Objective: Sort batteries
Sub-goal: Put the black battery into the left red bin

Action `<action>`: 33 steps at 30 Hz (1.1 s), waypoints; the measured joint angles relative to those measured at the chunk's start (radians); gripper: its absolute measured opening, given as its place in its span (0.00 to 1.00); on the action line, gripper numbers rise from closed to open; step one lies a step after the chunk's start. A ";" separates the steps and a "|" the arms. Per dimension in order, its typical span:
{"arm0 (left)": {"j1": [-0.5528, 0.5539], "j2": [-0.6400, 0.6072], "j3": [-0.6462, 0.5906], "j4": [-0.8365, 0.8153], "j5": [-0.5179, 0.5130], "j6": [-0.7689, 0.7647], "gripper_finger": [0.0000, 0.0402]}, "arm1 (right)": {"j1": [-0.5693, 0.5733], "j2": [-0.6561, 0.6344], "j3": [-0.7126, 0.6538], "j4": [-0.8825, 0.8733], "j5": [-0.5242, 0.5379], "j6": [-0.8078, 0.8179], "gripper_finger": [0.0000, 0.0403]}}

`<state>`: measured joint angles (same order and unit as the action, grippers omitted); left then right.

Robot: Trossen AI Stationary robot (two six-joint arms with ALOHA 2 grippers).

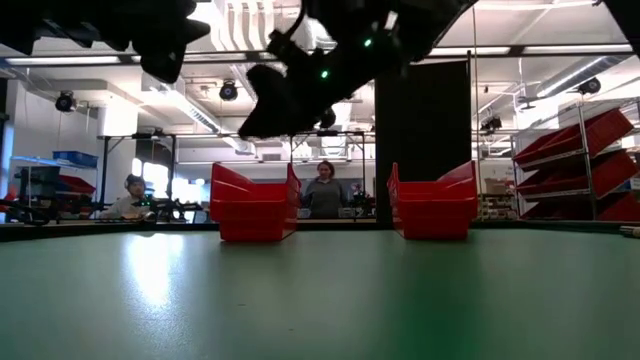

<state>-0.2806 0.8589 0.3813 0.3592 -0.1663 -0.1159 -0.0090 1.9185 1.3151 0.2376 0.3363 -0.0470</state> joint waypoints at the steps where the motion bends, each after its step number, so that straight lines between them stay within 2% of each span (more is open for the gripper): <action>1: 0.000 -0.001 0.000 0.001 0.000 0.001 0.28 | -0.009 0.016 0.012 -0.001 0.001 -0.004 0.58; 8: 0.000 -0.004 0.000 -0.004 0.001 0.001 0.28 | -0.072 0.124 0.115 -0.001 0.004 -0.007 0.62; 15: -0.007 -0.004 0.000 -0.010 0.001 0.001 0.28 | -0.116 0.179 0.179 -0.048 0.005 0.006 0.64; 26: -0.008 -0.004 0.000 -0.008 0.001 0.002 0.28 | -0.117 0.133 0.188 -0.118 0.032 0.001 0.84; 33: -0.009 -0.007 0.000 -0.008 0.002 0.002 0.28 | -0.083 0.075 0.187 -0.171 0.064 -0.025 0.86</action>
<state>-0.2900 0.8516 0.3813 0.3511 -0.1646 -0.1143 -0.0925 1.9931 1.5024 0.0670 0.4002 -0.0723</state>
